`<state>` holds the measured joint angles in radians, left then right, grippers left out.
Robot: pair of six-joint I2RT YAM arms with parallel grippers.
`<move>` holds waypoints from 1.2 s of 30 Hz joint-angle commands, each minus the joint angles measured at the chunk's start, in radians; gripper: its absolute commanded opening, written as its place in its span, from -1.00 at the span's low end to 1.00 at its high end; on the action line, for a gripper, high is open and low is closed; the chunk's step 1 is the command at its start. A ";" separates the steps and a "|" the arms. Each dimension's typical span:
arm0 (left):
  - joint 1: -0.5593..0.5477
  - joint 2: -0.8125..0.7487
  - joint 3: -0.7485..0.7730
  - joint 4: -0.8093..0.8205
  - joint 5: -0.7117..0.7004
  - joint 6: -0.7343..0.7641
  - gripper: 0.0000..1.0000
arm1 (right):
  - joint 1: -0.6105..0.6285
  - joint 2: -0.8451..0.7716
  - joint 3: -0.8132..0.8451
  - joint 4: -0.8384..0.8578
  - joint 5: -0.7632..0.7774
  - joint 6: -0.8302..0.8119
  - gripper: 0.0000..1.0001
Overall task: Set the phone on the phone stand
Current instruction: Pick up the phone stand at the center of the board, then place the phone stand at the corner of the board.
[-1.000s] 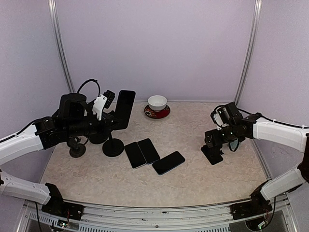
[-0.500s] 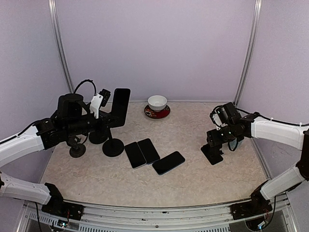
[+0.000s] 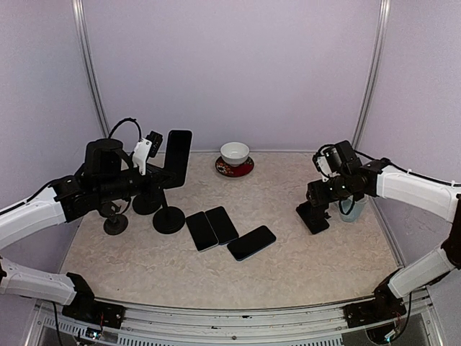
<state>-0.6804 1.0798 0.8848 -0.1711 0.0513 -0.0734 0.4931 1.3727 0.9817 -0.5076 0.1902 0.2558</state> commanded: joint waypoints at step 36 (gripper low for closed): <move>0.072 0.026 -0.001 0.093 0.062 -0.029 -1.00 | -0.358 0.691 0.885 0.167 0.067 -0.148 0.09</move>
<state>-0.6193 1.1069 0.8845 -0.1635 0.0952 -0.0975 0.1497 2.0212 1.7828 -0.3790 0.2489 0.1318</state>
